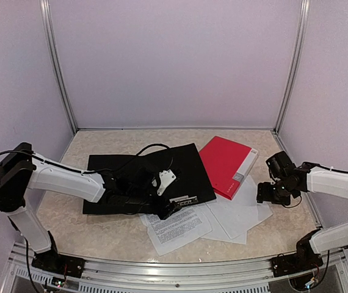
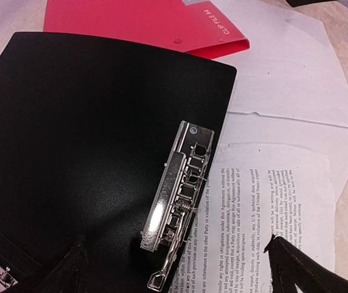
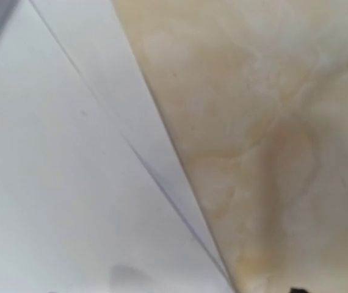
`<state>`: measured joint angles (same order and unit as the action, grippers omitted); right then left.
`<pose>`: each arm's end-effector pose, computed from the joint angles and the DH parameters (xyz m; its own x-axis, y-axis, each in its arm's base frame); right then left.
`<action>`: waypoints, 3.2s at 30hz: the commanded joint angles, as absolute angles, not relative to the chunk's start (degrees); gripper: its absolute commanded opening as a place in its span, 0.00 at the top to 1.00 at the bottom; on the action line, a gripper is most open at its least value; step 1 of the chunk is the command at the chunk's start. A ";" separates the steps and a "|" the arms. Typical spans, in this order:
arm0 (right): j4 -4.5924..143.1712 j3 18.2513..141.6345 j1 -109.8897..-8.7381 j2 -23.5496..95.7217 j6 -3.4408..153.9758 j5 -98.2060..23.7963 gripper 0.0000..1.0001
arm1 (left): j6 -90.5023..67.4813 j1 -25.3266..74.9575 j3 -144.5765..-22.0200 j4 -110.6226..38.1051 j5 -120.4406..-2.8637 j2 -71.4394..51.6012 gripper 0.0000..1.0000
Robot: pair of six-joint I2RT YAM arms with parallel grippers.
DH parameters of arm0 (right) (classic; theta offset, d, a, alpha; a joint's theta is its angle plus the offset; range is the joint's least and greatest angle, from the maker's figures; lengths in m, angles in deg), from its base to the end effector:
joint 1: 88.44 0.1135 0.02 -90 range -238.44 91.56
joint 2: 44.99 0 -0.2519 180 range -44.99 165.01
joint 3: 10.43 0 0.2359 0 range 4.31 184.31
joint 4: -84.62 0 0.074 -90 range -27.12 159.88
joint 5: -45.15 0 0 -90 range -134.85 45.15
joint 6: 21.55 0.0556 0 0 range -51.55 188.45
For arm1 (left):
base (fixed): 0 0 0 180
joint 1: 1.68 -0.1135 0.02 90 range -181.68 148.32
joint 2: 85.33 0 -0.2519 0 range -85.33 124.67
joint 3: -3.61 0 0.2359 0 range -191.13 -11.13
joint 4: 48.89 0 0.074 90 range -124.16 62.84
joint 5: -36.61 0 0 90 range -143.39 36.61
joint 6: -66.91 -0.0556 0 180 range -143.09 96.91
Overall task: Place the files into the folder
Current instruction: Pick up the file from the center of the board, then insert the spring clip onto the folder.
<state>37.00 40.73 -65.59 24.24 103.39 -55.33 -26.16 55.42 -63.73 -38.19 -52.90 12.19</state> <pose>0.1955 0.0714 0.1586 -0.8676 0.2455 -0.4324 0.2245 0.9693 0.0999 0.1932 -0.2977 0.1598 -0.3102 0.5781 -0.7547 0.8539 0.5184 0.0461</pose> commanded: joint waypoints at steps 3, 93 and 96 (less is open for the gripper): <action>37.39 39.03 -68.25 28.14 103.00 -52.75 0.27 | -27.23 55.65 -62.41 -42.94 -55.88 12.35 0.01; 46.24 91.47 -46.01 39.80 92.28 -60.41 1.00 | -5.19 43.93 -73.27 -25.41 -44.14 3.46 0.01; 52.95 86.14 -49.26 42.10 96.24 -56.02 1.00 | -3.93 43.93 -71.30 -24.95 -43.51 1.45 0.01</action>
<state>44.63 91.27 -45.63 38.40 91.81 -59.76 -6.75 44.05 -74.07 -27.61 -45.86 4.34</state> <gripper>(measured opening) 0.004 0.988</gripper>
